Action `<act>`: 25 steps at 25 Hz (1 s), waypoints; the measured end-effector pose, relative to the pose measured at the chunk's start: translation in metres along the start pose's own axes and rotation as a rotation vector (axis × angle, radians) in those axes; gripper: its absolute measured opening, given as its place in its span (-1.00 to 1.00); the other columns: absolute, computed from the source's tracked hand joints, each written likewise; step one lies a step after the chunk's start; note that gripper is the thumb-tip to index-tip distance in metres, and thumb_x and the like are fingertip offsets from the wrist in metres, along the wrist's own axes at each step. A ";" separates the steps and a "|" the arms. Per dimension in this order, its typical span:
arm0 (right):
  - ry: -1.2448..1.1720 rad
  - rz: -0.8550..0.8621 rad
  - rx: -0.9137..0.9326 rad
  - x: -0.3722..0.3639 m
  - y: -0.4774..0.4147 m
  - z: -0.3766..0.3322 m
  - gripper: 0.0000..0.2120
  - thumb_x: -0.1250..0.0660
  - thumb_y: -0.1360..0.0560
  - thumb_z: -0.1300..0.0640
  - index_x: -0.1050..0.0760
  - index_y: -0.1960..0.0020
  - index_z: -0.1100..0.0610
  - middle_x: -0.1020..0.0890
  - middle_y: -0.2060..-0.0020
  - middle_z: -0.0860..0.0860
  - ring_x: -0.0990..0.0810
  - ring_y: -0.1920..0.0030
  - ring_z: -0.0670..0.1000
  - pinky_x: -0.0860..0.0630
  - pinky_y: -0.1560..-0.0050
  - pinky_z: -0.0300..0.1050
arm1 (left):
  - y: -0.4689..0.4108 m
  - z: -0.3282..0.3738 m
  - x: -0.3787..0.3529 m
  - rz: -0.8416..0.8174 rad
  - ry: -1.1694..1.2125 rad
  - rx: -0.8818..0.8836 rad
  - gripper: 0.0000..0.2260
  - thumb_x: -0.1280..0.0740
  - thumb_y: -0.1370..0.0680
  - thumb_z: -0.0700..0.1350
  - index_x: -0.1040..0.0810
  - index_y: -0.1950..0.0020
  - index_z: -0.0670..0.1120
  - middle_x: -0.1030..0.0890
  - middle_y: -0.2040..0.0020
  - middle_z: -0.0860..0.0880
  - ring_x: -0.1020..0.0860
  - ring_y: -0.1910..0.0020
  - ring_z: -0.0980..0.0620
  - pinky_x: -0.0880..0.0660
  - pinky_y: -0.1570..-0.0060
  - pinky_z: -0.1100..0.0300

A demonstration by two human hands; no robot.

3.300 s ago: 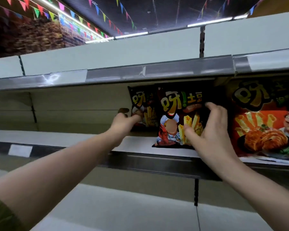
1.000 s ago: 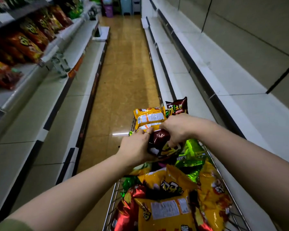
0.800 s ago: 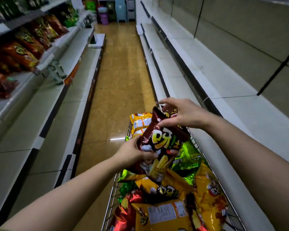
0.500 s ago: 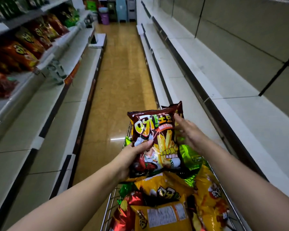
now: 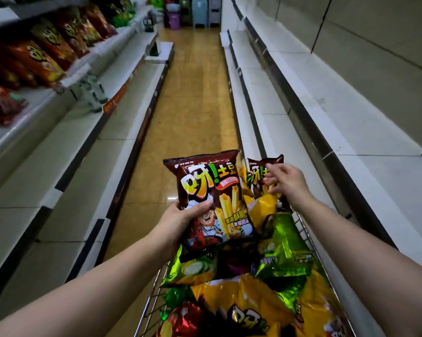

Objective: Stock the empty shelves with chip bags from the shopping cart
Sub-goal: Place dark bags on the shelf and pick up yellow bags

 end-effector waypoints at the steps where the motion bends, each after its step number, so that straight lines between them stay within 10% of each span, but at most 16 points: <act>1: -0.092 0.058 -0.021 0.006 -0.017 0.000 -0.78 -0.23 -0.57 0.10 -0.46 0.07 0.28 -0.54 0.27 0.18 -0.53 0.47 -0.04 -0.42 0.61 -0.28 | -0.006 -0.001 0.002 0.010 0.006 -0.003 -0.73 -0.43 -0.42 -0.17 -0.51 -0.09 -0.14 -0.70 0.11 -0.15 -0.68 0.26 -0.06 -0.62 0.28 0.15; 6: -0.241 -0.177 -0.385 -0.006 -0.045 0.035 -0.72 -0.17 -0.59 0.05 -0.43 0.16 0.25 -0.58 0.52 0.08 -0.44 0.64 -0.13 -0.28 0.70 -0.38 | -0.027 -0.003 0.008 0.065 -0.003 -0.014 -0.64 -0.47 -0.38 -0.13 -0.49 -0.13 -0.14 -0.71 0.12 -0.14 -0.69 0.21 -0.10 -0.63 0.22 0.10; 9: -0.220 0.112 -0.211 -0.001 -0.053 0.045 -0.82 -0.27 -0.55 0.12 -0.44 0.16 0.21 -0.58 0.43 0.07 -0.45 0.59 -0.12 -0.29 0.63 -0.33 | -0.037 -0.008 0.007 0.068 -0.015 -0.032 -0.68 -0.47 -0.38 -0.12 -0.51 -0.09 -0.09 -0.71 0.11 -0.11 -0.69 0.21 -0.08 -0.62 0.26 0.14; 12: 0.408 0.489 -0.028 0.017 -0.073 0.052 -0.52 -0.43 -0.43 0.03 -0.36 -0.21 0.26 -0.47 -0.15 0.20 -0.53 -0.04 0.09 -0.45 0.00 -0.08 | -0.041 -0.014 -0.001 0.025 -0.016 -0.044 -0.79 -0.44 -0.44 -0.15 -0.55 -0.05 -0.06 -0.70 0.07 -0.12 -0.69 0.16 -0.09 -0.63 0.18 0.11; 15: 0.619 0.325 -0.165 0.014 -0.097 0.078 -0.07 -0.55 -0.30 -0.01 -0.08 -0.44 0.26 -0.25 -0.39 0.25 -0.26 -0.38 0.25 -0.26 -0.36 0.15 | -0.045 -0.021 -0.005 0.007 -0.027 -0.043 -0.73 -0.45 -0.43 -0.15 -0.54 -0.11 -0.07 -0.70 0.03 -0.12 -0.68 0.08 -0.12 -0.61 0.05 0.04; 25: 0.608 0.252 -0.149 0.001 -0.089 0.107 -0.23 -0.56 -0.27 0.01 -0.29 -0.37 0.12 -0.33 -0.26 0.22 -0.35 -0.29 0.26 -0.33 -0.31 0.10 | -0.040 -0.035 -0.010 0.077 -0.041 -0.006 -0.62 -0.49 -0.39 -0.14 -0.49 -0.16 -0.04 -0.71 0.07 -0.09 -0.69 0.16 -0.08 -0.61 0.24 0.14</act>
Point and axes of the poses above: each hand's wrist, its own y-axis away from the middle knuckle, its own x-axis out of the back of the hand, z = x × y, the point moved 2 cm from there along -y, towards the middle knuckle
